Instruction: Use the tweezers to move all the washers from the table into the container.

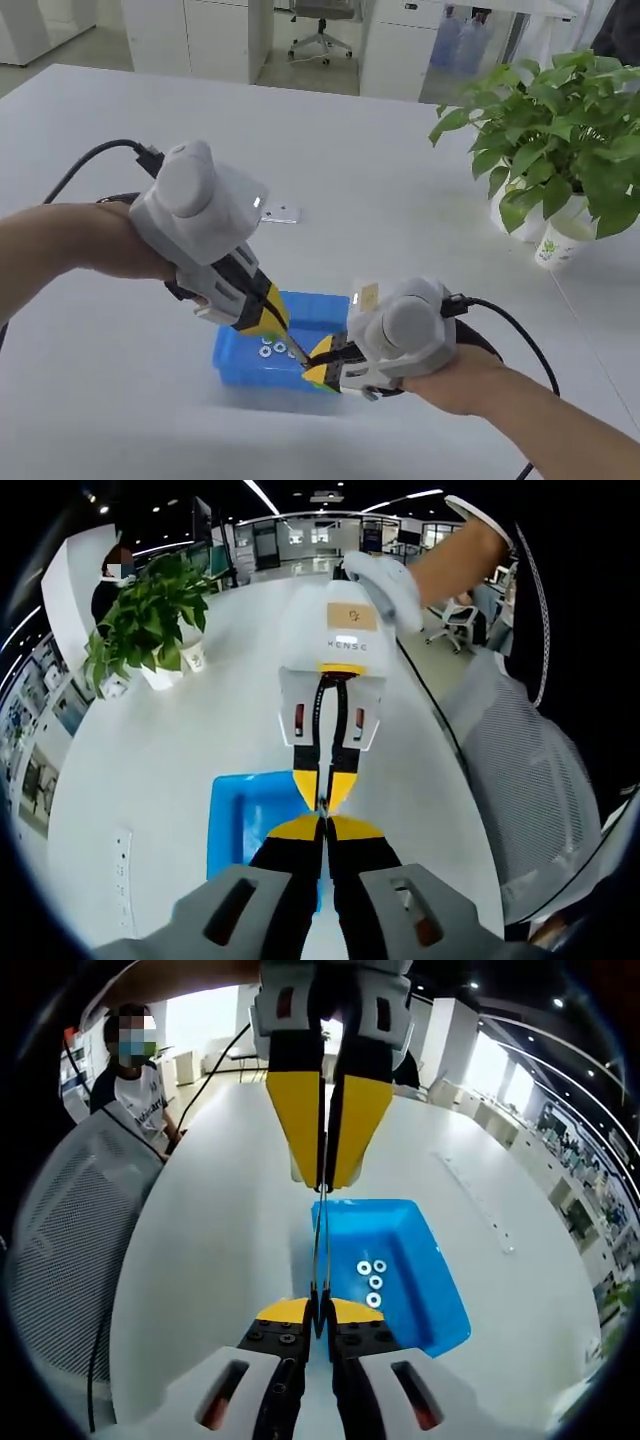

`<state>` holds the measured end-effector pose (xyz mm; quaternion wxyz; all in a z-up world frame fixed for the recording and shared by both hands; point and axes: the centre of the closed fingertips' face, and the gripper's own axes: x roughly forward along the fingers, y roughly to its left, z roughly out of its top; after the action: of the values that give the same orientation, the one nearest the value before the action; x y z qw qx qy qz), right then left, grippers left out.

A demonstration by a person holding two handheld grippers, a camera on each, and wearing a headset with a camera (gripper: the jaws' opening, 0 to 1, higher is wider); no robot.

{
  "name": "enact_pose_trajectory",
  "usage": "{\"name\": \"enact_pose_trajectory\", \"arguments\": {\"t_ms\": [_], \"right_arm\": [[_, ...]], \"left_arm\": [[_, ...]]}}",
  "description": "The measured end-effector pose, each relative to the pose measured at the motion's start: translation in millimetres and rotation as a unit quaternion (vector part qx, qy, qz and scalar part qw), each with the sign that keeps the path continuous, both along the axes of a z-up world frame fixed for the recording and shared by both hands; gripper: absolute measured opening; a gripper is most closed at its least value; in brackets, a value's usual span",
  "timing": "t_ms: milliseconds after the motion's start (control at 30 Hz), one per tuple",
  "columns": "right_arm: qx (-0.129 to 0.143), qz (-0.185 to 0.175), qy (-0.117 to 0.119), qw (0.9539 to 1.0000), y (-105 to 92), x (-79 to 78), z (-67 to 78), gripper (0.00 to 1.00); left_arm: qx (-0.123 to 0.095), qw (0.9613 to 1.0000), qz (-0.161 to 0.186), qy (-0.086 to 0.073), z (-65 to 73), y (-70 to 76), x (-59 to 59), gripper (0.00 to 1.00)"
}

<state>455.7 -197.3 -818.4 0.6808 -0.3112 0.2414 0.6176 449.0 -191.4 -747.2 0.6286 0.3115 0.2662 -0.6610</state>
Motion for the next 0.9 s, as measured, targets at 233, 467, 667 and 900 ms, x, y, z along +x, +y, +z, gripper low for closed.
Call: {"name": "enact_pose_trajectory", "arguments": {"t_ms": [233, 467, 667, 900], "right_arm": [[-0.007, 0.010, 0.007, 0.9999, -2.2, -14.5, -3.7, 0.07], [-0.019, 0.026, 0.010, 0.9994, -2.0, -27.6, -6.3, 0.07], [-0.040, 0.042, 0.010, 0.9982, -3.9, -38.3, -12.3, 0.07], [-0.056, 0.052, 0.010, 0.9970, -8.5, -45.3, -16.8, 0.07]], "left_arm": [[0.007, 0.9999, 0.006, 0.007, -11.4, 8.3, -13.6, 0.05], [0.021, 0.9997, 0.010, 0.012, -24.2, 17.8, -24.5, 0.05], [0.025, 0.9994, 0.013, 0.020, -35.2, 19.5, -34.7, 0.06], [0.032, 0.9991, 0.018, 0.020, -50.5, 20.0, -43.4, 0.06]]}}
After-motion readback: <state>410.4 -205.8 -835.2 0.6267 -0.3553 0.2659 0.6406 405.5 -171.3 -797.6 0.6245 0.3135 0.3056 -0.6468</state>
